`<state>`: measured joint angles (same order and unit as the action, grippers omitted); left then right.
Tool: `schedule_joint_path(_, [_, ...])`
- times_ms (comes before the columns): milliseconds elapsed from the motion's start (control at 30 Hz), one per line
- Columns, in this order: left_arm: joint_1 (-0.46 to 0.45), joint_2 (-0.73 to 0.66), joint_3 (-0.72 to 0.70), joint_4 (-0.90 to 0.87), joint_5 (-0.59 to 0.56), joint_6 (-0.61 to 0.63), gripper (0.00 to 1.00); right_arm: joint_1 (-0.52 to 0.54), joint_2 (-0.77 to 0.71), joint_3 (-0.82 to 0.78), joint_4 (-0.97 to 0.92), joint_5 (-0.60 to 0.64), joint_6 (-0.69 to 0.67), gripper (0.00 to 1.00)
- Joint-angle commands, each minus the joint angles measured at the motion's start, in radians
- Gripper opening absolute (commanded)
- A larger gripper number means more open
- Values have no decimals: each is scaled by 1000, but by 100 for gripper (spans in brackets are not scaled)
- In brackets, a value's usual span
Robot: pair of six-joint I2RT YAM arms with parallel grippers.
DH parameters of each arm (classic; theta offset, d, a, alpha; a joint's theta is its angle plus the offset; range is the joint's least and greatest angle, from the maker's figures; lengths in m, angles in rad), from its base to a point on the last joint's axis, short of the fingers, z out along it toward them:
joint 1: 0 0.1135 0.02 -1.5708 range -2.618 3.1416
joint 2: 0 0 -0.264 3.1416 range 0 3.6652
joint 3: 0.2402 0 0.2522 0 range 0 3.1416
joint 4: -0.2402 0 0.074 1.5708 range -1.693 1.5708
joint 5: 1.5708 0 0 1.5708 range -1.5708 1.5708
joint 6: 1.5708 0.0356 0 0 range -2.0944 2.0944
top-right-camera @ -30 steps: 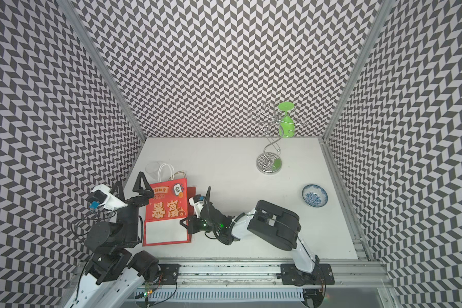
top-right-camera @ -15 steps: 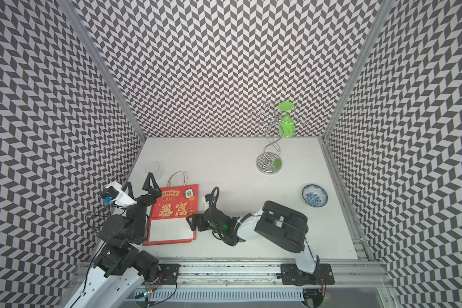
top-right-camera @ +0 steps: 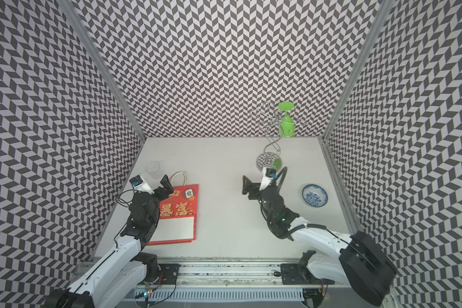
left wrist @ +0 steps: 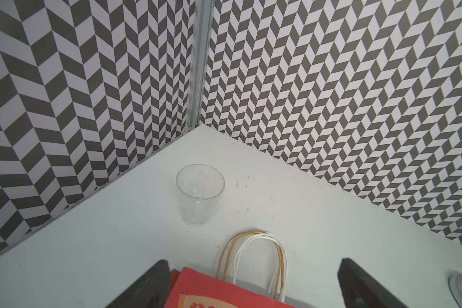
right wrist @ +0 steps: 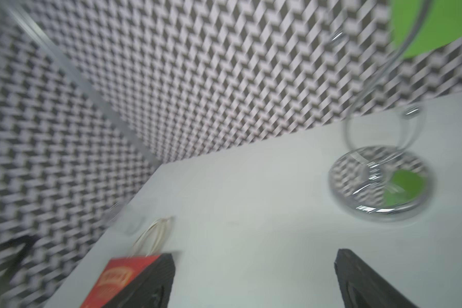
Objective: Put away the paper bag
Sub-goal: Reset both arms
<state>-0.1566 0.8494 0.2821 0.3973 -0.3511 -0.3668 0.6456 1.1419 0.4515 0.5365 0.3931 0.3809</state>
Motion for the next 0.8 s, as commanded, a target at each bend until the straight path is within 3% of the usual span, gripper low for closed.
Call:
schedule_joint_path(0, [11, 55, -16, 173, 66, 85, 98, -139, -57, -18, 29, -25, -180, 96])
schedule_joint_path(133, [40, 162, -11, 234, 83, 191, 100, -331, -31, -26, 57, -86, -318, 100])
schedule_joint_path(267, [110, 242, -15, 322, 178, 273, 99, -498, 131, 13, 78, -151, -383, 100])
schedule_joint_path(500, [185, 424, -64, 571, 274, 334, 100, -542, 410, -21, 427, -239, -428, 100])
schedule_joint_path(600, [196, 478, -65, 677, 318, 362, 99, -587, 383, -47, 423, -343, -421, 100])
schedule_joint_path(767, [204, 532, -11, 640, 383, 365, 100, -596, 436, -219, 833, -367, -415, 100])
